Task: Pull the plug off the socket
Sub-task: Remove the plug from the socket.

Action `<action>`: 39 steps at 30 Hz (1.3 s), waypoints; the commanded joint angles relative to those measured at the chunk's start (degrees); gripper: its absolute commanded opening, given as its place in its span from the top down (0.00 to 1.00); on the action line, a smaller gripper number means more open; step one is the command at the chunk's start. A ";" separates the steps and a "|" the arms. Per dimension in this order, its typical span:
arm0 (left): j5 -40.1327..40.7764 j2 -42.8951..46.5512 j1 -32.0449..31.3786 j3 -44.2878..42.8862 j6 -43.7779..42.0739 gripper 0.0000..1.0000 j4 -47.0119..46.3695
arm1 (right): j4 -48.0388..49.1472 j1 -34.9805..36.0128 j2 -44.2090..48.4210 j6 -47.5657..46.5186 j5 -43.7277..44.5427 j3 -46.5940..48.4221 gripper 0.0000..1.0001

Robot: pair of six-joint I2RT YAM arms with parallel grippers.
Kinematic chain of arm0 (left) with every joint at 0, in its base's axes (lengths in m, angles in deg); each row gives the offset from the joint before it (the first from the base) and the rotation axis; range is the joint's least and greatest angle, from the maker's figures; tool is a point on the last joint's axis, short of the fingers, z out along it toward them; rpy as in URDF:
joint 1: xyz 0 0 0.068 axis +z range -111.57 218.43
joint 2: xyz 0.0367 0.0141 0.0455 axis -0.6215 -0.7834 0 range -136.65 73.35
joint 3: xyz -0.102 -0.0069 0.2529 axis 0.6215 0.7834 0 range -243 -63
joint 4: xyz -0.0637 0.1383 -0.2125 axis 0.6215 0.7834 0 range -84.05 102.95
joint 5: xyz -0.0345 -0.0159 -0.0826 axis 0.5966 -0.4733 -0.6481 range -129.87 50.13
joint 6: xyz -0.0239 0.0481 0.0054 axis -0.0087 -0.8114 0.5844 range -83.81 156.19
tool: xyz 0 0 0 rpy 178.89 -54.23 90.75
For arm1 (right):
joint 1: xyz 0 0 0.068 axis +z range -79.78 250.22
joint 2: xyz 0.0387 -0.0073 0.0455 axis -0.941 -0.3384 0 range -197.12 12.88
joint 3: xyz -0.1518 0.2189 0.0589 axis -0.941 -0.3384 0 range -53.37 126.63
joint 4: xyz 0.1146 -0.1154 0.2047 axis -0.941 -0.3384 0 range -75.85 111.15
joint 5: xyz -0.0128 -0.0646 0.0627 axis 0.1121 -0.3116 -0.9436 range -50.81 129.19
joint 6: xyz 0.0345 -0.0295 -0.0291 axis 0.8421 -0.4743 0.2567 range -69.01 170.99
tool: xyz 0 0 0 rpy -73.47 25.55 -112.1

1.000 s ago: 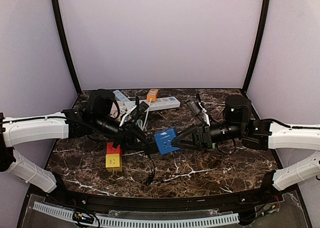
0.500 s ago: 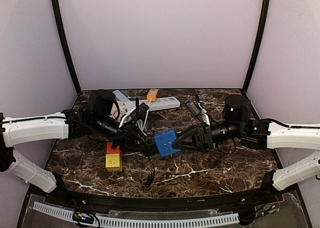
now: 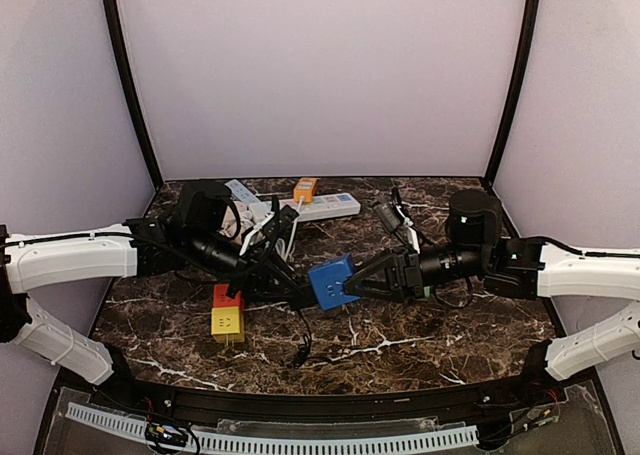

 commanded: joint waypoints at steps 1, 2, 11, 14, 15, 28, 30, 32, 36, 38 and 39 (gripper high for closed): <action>-2.77 1.52 -0.53 -0.83 -2.88 0.99 3.18 | -4.49 -1.61 1.11 1.38 9.29 1.21 1.00; -2.77 1.52 -0.51 -0.83 -2.87 0.99 3.20 | -4.48 -1.60 0.99 1.14 8.73 1.25 1.00; -2.55 1.34 -0.50 -0.95 -3.31 0.99 3.78 | 1.94 -1.61 0.17 -0.14 -4.77 1.03 1.00; -2.43 1.34 -0.52 -1.07 -3.53 0.99 4.02 | 2.97 -1.59 -0.31 0.08 -7.95 1.18 1.00; -2.42 1.35 -0.53 -1.09 -3.50 0.99 4.07 | 2.98 -1.63 -0.56 0.14 -8.77 1.37 1.00; -1.39 1.46 -0.48 -1.18 -3.96 0.99 4.64 | -3.15 -1.65 -0.16 -0.21 -0.02 2.22 1.00; -0.72 1.68 -0.52 -1.22 -4.12 0.99 4.90 | -6.84 -1.72 0.26 -0.41 4.64 2.71 1.00; -0.70 2.03 -0.52 -1.20 -4.21 0.99 4.77 | -9.30 -2.64 0.56 0.37 7.53 2.69 1.00; -0.98 2.64 -0.50 -0.93 -3.96 0.99 4.33 | -10.12 -3.85 1.17 2.03 8.62 1.74 1.00; -1.19 2.62 -0.52 -0.98 -3.94 0.99 4.19 | -10.39 -4.01 1.35 2.10 8.72 1.80 1.00; -1.32 2.55 -0.53 -1.00 -3.89 0.99 4.18 | -10.37 -3.97 1.38 1.88 8.41 1.89 1.00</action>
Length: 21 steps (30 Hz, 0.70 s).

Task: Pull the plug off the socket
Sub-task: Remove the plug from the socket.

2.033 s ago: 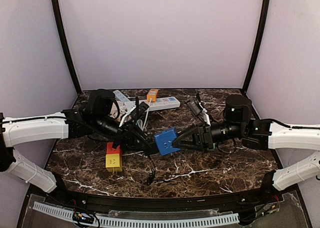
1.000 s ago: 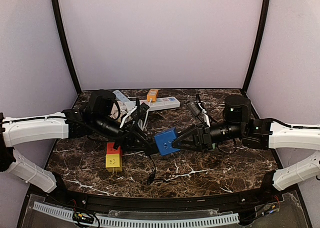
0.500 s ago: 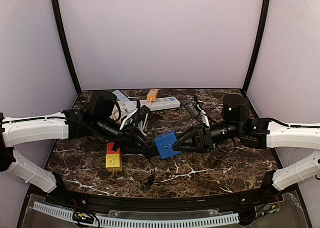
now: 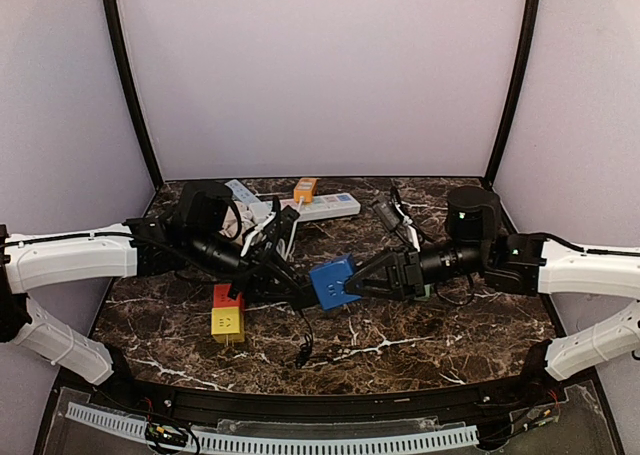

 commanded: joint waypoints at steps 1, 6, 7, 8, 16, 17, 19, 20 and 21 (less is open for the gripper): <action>-3.30 2.48 -0.20 -0.72 -2.39 0.99 3.23 | -6.28 -3.15 1.53 2.96 8.53 0.33 1.00; -4.00 2.30 -0.20 -1.09 -2.76 0.99 4.09 | -1.62 -3.17 1.79 1.14 -1.82 0.04 1.00; -4.12 2.29 -0.20 -1.22 -3.01 0.99 4.37 | -0.51 -3.17 1.87 1.09 -4.25 -0.06 1.00; -4.15 2.29 -0.14 -1.31 -3.15 0.99 4.75 | 0.54 -3.17 2.10 1.10 -6.12 -0.08 1.00; -4.23 2.12 -0.20 -1.47 -3.33 0.99 4.88 | -0.32 -3.14 3.35 0.01 -8.47 0.88 1.00; -4.12 2.12 -0.20 -1.43 -3.36 0.99 4.89 | -0.86 -3.17 3.38 0.04 -7.23 0.80 1.00; -3.47 2.16 -0.19 -1.33 -3.36 0.99 4.82 | -2.75 -3.19 3.33 0.07 -3.10 0.99 1.00; -2.84 2.30 -0.20 -1.27 -3.47 0.99 4.82 | -4.29 -3.18 3.28 0.08 -0.35 1.28 1.00; -2.55 2.43 -0.18 -1.23 -3.47 0.99 4.81 | -6.07 -3.17 3.20 0.04 3.28 1.58 1.00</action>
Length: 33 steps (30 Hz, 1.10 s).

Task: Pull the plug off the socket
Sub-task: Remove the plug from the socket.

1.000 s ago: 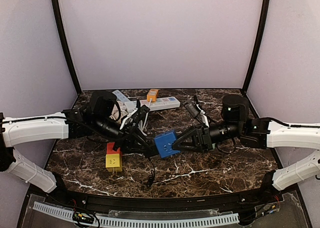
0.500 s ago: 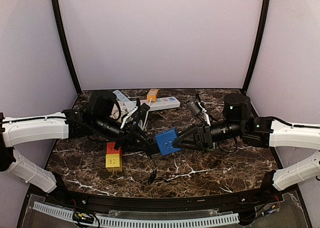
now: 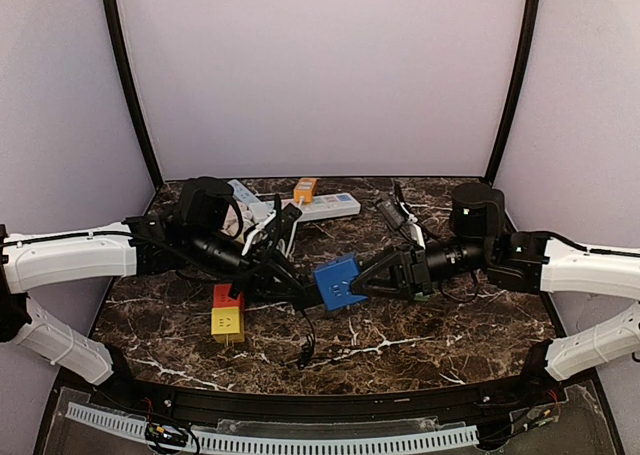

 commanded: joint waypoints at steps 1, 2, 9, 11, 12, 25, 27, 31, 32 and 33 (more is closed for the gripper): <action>-1.43 2.63 0.36 -0.01 -3.38 1.00 4.77 | -7.62 -1.82 2.35 1.27 10.39 1.83 1.00; -1.27 2.73 0.41 0.01 -3.42 1.00 4.75 | -9.08 -1.82 2.31 1.33 12.51 2.09 1.00; -1.01 2.58 0.43 -0.03 -3.46 0.99 4.85 | -12.99 -1.82 1.97 0.86 16.19 3.18 1.00; -1.08 2.56 0.43 -0.05 -3.53 0.99 4.99 | -12.49 -1.85 1.64 0.11 14.03 3.17 1.00; -1.06 2.56 0.43 -0.05 -3.56 0.99 4.96 | -11.71 -1.82 1.60 -0.30 12.26 3.03 1.00; -1.30 2.60 0.48 -0.23 -3.80 0.99 5.38 | -3.36 -1.82 3.39 -1.53 -5.09 1.76 1.00; -1.17 2.64 0.46 -0.23 -3.80 0.99 5.38 | -4.16 -1.82 3.90 -1.55 -2.58 1.66 1.00; -0.02 2.85 0.43 -0.13 -3.93 0.99 5.46 | -12.06 -1.82 4.91 -1.33 11.29 3.16 1.00; 0.18 2.92 0.43 -0.07 -3.95 0.99 5.51 | -14.14 -1.82 5.02 -1.40 14.27 3.82 1.00; 0.38 3.04 0.43 -0.02 -3.99 0.99 5.44 | -15.99 -1.83 5.09 -1.17 16.78 4.41 1.00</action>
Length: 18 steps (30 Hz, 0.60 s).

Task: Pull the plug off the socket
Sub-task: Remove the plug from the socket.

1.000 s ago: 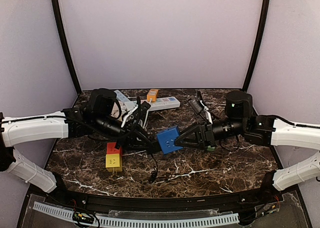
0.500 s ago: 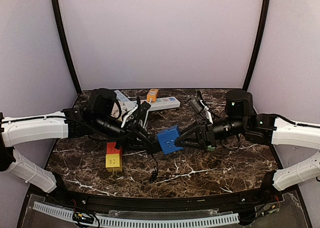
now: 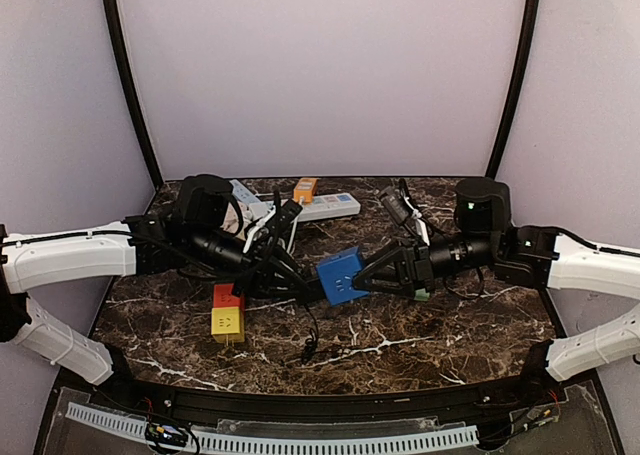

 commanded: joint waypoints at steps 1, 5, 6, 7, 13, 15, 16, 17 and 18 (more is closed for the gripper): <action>-1.74 2.95 0.74 0.55 -3.05 1.00 6.37 | -11.44 -1.82 3.59 2.07 15.32 2.55 1.00; -1.92 2.77 0.75 0.50 -2.92 0.99 6.35 | -12.47 -1.80 3.87 1.73 14.89 2.85 1.00; -2.01 2.68 0.74 0.49 -2.91 0.99 6.37 | -12.63 -1.80 3.81 1.63 14.38 2.85 1.00; -2.03 2.65 0.74 0.54 -2.91 0.99 6.40 | -12.57 -1.80 3.75 1.23 13.63 2.77 1.00; -2.19 2.55 0.75 0.43 -3.10 1.00 6.52 | -9.27 -1.81 3.80 -0.94 2.00 2.28 1.00; -2.41 2.39 0.78 0.47 -3.08 0.99 6.61 | -8.05 -1.80 4.17 -1.22 -1.57 2.20 1.00; -2.45 2.33 0.76 0.36 -3.08 0.99 6.61 | -7.97 -1.84 4.31 -1.34 -2.80 2.31 1.00; -2.54 2.24 0.77 0.38 -3.08 0.99 6.63 | -7.96 -1.82 4.49 -1.44 -3.83 2.41 1.00; -2.60 2.17 0.75 0.33 -3.08 0.99 6.62 | -7.96 -1.80 4.55 -1.56 -5.01 2.47 1.00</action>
